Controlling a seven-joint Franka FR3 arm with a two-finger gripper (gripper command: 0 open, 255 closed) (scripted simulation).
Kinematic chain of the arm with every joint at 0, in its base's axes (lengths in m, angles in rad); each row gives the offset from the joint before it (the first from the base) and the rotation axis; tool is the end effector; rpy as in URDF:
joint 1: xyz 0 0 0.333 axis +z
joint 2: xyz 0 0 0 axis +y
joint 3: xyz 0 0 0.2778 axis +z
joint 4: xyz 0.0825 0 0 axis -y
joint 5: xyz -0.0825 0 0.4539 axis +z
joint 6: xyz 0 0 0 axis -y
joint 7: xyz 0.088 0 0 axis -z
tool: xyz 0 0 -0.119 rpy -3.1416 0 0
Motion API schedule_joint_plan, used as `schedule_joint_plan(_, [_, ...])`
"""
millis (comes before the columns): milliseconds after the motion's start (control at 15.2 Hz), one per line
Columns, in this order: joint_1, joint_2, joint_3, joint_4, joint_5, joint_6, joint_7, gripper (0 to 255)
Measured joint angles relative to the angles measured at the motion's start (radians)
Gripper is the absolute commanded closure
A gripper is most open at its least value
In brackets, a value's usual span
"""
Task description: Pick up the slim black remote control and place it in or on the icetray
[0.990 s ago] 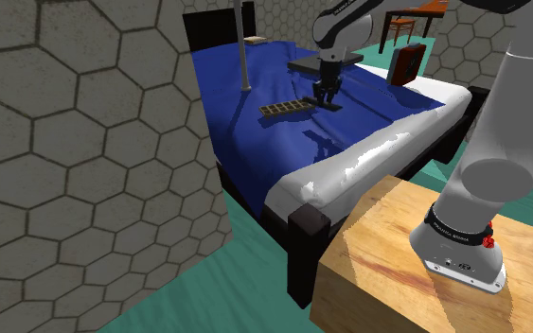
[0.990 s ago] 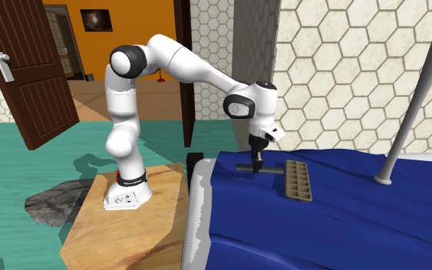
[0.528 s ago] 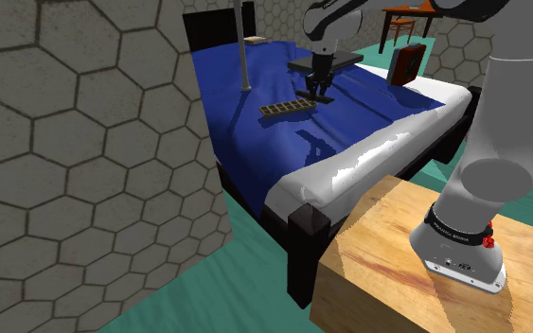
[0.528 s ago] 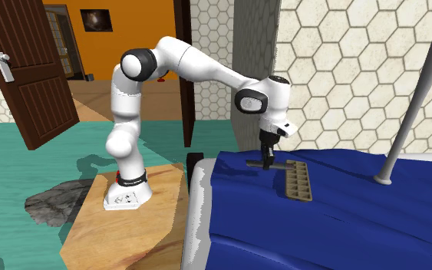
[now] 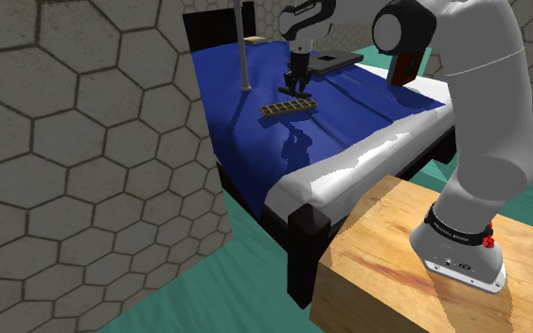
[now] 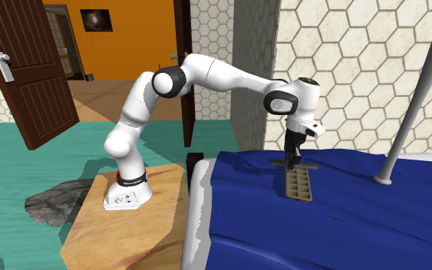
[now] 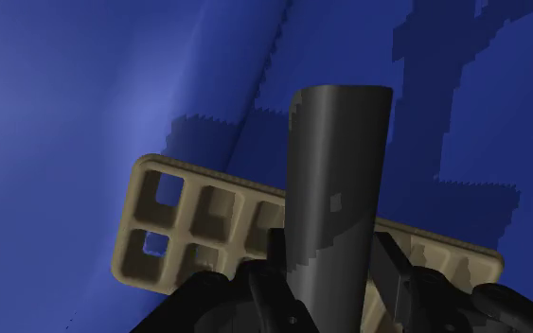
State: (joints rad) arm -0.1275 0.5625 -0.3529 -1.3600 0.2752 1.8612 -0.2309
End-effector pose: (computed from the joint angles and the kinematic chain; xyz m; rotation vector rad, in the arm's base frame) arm 0.6964 -0.2904 0.3407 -3.0298 0.4336 -0.0022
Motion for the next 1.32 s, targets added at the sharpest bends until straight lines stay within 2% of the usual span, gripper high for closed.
schedule_joint_plan(66, [-0.017, 0.059, 0.007, 0.093, 0.011, -0.034, 0.007, 255])
schedule_joint_plan(198, [-0.026, 0.104, 0.014, 0.155, 0.019, -0.051, 0.013, 255])
schedule_joint_plan(858, [-0.022, 0.144, 0.024, 0.096, 0.034, 0.047, 0.000, 255])
schedule_joint_plan(1254, [-0.022, 0.146, 0.024, 0.090, 0.035, 0.056, -0.003, 255])
schedule_joint_plan(1320, [-0.022, 0.146, 0.024, 0.090, 0.035, 0.055, -0.003, 0])
